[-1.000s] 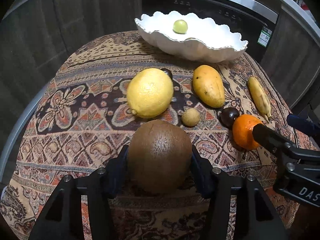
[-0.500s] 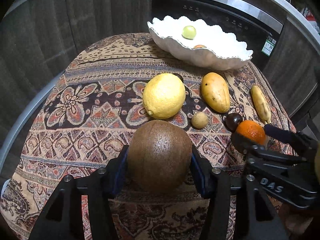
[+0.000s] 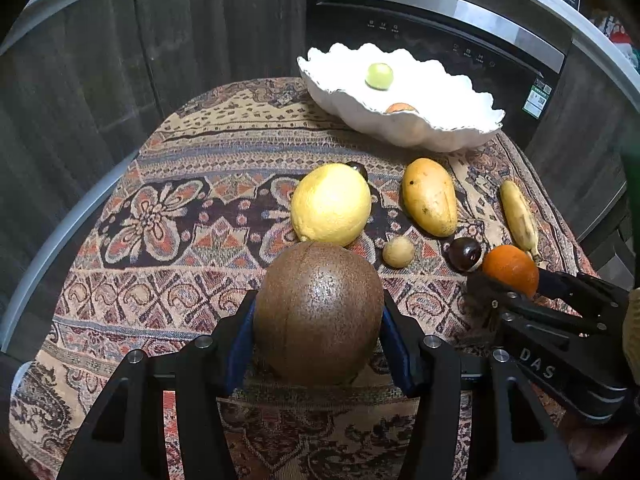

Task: Organize fruits
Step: 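Grasp the kiwi with the left gripper while the right gripper grasps a tangerine, then carry the kiwi and tangerine in both grippers over the white bowl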

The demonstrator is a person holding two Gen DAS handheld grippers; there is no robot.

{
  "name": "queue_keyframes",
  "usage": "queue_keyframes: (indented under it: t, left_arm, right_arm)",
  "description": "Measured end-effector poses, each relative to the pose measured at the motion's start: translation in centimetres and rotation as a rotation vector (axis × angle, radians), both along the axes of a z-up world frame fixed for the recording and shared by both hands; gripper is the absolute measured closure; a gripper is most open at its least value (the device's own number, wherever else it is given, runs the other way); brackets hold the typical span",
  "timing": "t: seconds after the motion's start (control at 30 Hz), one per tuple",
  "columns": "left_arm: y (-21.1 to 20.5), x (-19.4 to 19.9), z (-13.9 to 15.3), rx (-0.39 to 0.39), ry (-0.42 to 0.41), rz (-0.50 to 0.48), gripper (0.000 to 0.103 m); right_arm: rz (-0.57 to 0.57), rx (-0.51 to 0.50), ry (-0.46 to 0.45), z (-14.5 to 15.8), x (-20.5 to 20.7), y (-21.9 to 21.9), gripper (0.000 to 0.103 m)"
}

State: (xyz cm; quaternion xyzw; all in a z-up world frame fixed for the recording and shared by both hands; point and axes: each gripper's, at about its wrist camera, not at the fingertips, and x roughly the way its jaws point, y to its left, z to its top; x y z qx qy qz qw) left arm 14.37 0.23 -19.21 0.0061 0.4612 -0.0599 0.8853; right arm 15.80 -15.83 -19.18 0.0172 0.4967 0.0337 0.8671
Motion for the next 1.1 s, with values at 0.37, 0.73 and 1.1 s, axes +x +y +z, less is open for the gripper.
queue_keyframes:
  t: [0.37, 0.73, 1.1]
  left_arm:
    - [-0.4, 0.2, 2.0, 0.012, -0.034, -0.001, 0.047]
    - [-1.3, 1.4, 3.9, 0.029, -0.06, -0.01, 0.047]
    - [-2.4, 3.6, 5.9, 0.034, -0.09, -0.03, 0.047]
  right_arm:
    - [-0.009, 0.008, -0.073, 3.1, -0.6, -0.5, 0.055]
    - [-0.038, 0.01, -0.094, 4.7, 0.2, -1.7, 0.055]
    - [-0.067, 0.011, -0.137, 6.8, 2.2, -3.1, 0.055]
